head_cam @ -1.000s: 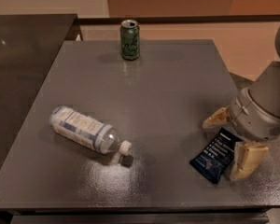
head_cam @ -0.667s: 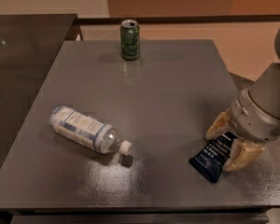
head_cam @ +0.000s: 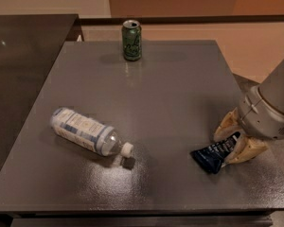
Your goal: Move rxbar blueberry near green can
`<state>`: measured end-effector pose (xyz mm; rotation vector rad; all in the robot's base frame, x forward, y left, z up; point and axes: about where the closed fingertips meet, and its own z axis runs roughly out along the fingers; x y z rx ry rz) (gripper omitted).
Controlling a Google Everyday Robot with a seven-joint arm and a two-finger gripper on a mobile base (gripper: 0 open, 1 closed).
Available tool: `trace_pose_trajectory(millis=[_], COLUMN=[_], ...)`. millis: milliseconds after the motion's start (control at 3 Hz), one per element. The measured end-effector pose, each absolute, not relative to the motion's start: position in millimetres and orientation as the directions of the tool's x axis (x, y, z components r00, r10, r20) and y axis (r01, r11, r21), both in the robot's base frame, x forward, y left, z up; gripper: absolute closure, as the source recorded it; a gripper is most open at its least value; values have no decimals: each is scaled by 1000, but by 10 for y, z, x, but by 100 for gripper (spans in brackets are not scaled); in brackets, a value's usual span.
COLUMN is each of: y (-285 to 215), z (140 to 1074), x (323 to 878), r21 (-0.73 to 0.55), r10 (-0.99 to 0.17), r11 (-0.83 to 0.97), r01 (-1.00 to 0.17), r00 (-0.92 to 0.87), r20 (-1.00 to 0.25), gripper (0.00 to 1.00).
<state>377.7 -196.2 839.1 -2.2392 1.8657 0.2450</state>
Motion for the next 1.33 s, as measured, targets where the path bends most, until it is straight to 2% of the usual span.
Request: trace_pose_trajectory(millis=[333,1333], y=[-1965,-1760], z=[8500,8833], x=[3843,4392], r21=[-83,-209], r10=[-950,-971], r11=[-148,-16], r01=[-985,-978], r00=[165,66], r20=[-266,-231], gripper=[100,100])
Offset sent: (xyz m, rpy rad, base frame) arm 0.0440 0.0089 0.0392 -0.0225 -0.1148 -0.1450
